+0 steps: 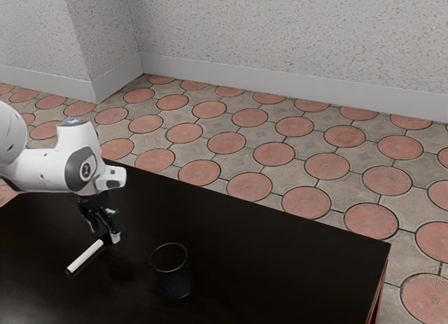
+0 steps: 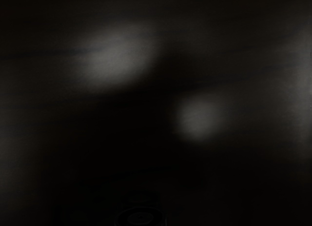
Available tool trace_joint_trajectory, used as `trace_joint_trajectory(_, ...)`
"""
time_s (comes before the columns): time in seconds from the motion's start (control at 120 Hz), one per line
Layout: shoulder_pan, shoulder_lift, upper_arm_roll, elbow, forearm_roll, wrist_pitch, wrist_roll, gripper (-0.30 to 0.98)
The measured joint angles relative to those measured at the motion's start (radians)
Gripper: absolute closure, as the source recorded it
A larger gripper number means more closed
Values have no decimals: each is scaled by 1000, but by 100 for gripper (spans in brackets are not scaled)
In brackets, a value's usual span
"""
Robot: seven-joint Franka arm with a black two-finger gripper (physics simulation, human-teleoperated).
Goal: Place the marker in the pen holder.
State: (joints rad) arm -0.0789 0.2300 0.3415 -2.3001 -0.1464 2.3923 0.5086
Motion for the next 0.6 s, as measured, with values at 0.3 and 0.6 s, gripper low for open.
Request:
trace_joint_trajectory(0.3,-22,-33,1,-37,2,28,59,6)
trace_joint_trajectory(0.6,-15,-34,1,-59,13,34,96,11)
